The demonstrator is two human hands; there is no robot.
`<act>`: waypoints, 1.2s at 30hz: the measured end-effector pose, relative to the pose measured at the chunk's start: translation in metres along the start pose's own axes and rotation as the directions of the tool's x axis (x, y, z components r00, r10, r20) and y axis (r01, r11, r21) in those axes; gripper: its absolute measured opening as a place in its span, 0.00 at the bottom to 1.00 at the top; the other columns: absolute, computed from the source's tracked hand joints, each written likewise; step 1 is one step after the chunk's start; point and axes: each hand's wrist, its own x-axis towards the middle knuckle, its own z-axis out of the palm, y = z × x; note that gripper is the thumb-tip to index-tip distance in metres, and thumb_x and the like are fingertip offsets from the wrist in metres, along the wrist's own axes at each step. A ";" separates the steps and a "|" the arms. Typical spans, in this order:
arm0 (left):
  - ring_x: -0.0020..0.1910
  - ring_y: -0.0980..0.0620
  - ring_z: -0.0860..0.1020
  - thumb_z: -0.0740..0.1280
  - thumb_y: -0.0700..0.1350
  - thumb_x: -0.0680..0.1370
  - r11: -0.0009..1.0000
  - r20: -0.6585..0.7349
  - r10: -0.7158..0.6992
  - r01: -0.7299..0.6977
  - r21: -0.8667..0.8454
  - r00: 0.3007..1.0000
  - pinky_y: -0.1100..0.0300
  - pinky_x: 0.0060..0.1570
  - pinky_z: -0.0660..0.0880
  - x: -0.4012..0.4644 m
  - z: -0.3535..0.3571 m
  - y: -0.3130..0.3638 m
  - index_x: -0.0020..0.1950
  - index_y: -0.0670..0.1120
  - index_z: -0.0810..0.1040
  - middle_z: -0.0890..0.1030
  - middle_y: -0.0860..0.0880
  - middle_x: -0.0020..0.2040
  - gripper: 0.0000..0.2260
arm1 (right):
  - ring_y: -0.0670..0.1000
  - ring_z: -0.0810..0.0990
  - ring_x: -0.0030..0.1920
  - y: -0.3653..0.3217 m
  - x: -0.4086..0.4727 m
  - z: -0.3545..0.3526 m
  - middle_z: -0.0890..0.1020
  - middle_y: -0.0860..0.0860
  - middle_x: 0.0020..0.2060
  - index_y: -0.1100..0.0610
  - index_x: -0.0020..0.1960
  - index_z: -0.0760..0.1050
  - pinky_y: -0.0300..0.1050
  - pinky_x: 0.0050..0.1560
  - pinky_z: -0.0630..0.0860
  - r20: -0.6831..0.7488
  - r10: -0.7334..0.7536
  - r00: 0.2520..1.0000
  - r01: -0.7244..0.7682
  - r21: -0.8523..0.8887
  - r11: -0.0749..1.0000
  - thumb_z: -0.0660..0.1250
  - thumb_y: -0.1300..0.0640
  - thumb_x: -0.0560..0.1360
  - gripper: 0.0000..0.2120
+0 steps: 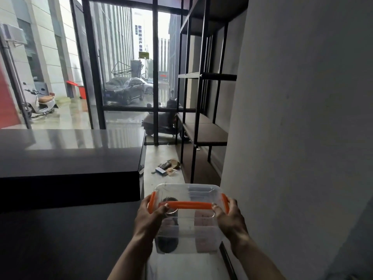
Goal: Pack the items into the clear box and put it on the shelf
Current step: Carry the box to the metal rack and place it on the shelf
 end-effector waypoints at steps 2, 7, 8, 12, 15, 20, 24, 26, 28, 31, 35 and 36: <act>0.66 0.40 0.75 0.75 0.45 0.75 1.000 0.004 -0.004 0.004 -0.008 1.000 0.47 0.59 0.74 0.032 0.012 -0.002 0.78 0.47 0.66 0.74 0.40 0.71 0.33 | 0.60 0.77 0.63 -0.006 0.033 0.008 0.74 0.57 0.67 0.48 0.77 0.57 0.62 0.62 0.77 -0.002 0.013 1.000 -0.013 0.001 1.000 0.64 0.48 0.80 0.29; 0.66 0.41 0.75 0.75 0.44 0.75 1.000 -0.014 -0.026 0.026 0.008 1.000 0.53 0.54 0.72 0.121 0.048 -0.016 0.78 0.45 0.66 0.74 0.40 0.71 0.33 | 0.57 0.77 0.60 -0.012 0.135 0.026 0.75 0.56 0.66 0.47 0.76 0.58 0.58 0.61 0.78 0.024 0.021 0.999 -0.022 0.024 0.999 0.64 0.48 0.80 0.28; 0.66 0.41 0.75 0.75 0.43 0.75 0.999 -0.026 -0.032 0.032 0.014 0.999 0.53 0.54 0.72 0.142 0.058 -0.018 0.78 0.44 0.66 0.74 0.40 0.70 0.33 | 0.58 0.78 0.60 -0.013 0.161 0.030 0.76 0.56 0.65 0.46 0.76 0.59 0.60 0.61 0.78 0.033 0.024 0.999 -0.025 0.023 0.999 0.65 0.46 0.79 0.28; 0.65 0.40 0.76 0.78 0.52 0.70 0.998 -0.060 -0.062 0.063 0.016 0.996 0.46 0.60 0.76 0.229 0.098 -0.015 0.77 0.44 0.67 0.75 0.40 0.69 0.39 | 0.59 0.78 0.61 -0.021 0.277 0.046 0.77 0.54 0.63 0.45 0.75 0.60 0.63 0.61 0.77 0.084 0.017 0.996 -0.020 0.042 0.999 0.66 0.44 0.76 0.30; 0.61 0.41 0.79 0.76 0.61 0.58 0.996 -0.125 -0.087 0.089 0.012 0.988 0.40 0.60 0.78 0.307 0.125 -0.006 0.75 0.47 0.71 0.79 0.42 0.66 0.47 | 0.59 0.77 0.61 -0.046 0.364 0.059 0.76 0.52 0.59 0.46 0.75 0.60 0.62 0.63 0.76 0.111 -0.011 0.994 0.007 0.040 0.999 0.65 0.45 0.77 0.28; 0.61 0.44 0.79 0.75 0.57 0.62 0.997 -0.172 -0.081 0.082 -0.001 0.982 0.45 0.60 0.77 0.428 0.155 0.013 0.75 0.48 0.70 0.78 0.44 0.66 0.43 | 0.57 0.76 0.62 -0.089 0.494 0.089 0.76 0.54 0.63 0.48 0.76 0.60 0.60 0.65 0.75 0.163 -0.047 0.986 0.039 0.054 0.998 0.65 0.47 0.79 0.29; 0.62 0.42 0.78 0.76 0.61 0.59 0.995 -0.185 -0.099 0.095 -0.033 0.978 0.40 0.63 0.75 0.535 0.164 0.007 0.76 0.50 0.69 0.78 0.44 0.66 0.46 | 0.53 0.76 0.56 -0.119 0.592 0.129 0.77 0.55 0.63 0.50 0.76 0.61 0.50 0.61 0.75 0.162 -0.105 0.981 0.099 0.041 0.994 0.65 0.48 0.80 0.28; 0.62 0.42 0.78 0.75 0.62 0.58 0.996 -0.202 -0.090 0.086 -0.029 0.975 0.41 0.64 0.75 0.595 0.166 -0.001 0.75 0.50 0.71 0.79 0.44 0.65 0.46 | 0.53 0.75 0.54 -0.130 0.645 0.157 0.77 0.56 0.64 0.51 0.76 0.61 0.48 0.59 0.74 0.173 -0.128 0.976 0.126 0.028 0.992 0.65 0.49 0.80 0.27; 0.61 0.42 0.79 0.75 0.61 0.58 0.996 -0.218 -0.087 0.082 -0.031 0.972 0.42 0.63 0.75 0.657 0.167 -0.009 0.74 0.48 0.72 0.79 0.43 0.65 0.46 | 0.52 0.74 0.55 -0.140 0.698 0.188 0.77 0.56 0.65 0.52 0.76 0.61 0.46 0.58 0.72 0.168 -0.156 0.973 0.154 0.025 0.988 0.65 0.50 0.80 0.28; 0.59 0.43 0.77 0.72 0.59 0.62 0.999 -0.214 -0.052 0.053 0.002 0.975 0.48 0.56 0.75 0.755 0.168 -0.010 0.75 0.45 0.71 0.78 0.41 0.66 0.42 | 0.52 0.73 0.55 -0.166 0.781 0.235 0.76 0.56 0.66 0.53 0.77 0.61 0.43 0.55 0.70 0.157 -0.168 0.973 0.166 0.025 0.986 0.65 0.51 0.80 0.27; 0.60 0.42 0.77 0.72 0.60 0.61 0.999 -0.204 -0.054 0.054 -0.004 0.978 0.43 0.61 0.76 0.889 0.167 0.003 0.75 0.47 0.71 0.78 0.42 0.67 0.44 | 0.51 0.72 0.53 -0.220 0.886 0.290 0.75 0.54 0.62 0.54 0.76 0.60 0.43 0.50 0.75 0.145 -0.160 0.976 0.155 0.045 0.987 0.64 0.53 0.81 0.27; 0.61 0.41 0.77 0.72 0.61 0.61 0.998 -0.195 -0.056 0.057 -0.001 0.979 0.42 0.61 0.76 0.923 0.167 0.008 0.75 0.47 0.71 0.78 0.42 0.67 0.44 | 0.50 0.72 0.53 -0.235 0.909 0.301 0.75 0.54 0.62 0.54 0.77 0.60 0.42 0.49 0.75 0.139 -0.172 0.975 0.167 0.047 0.985 0.64 0.53 0.81 0.26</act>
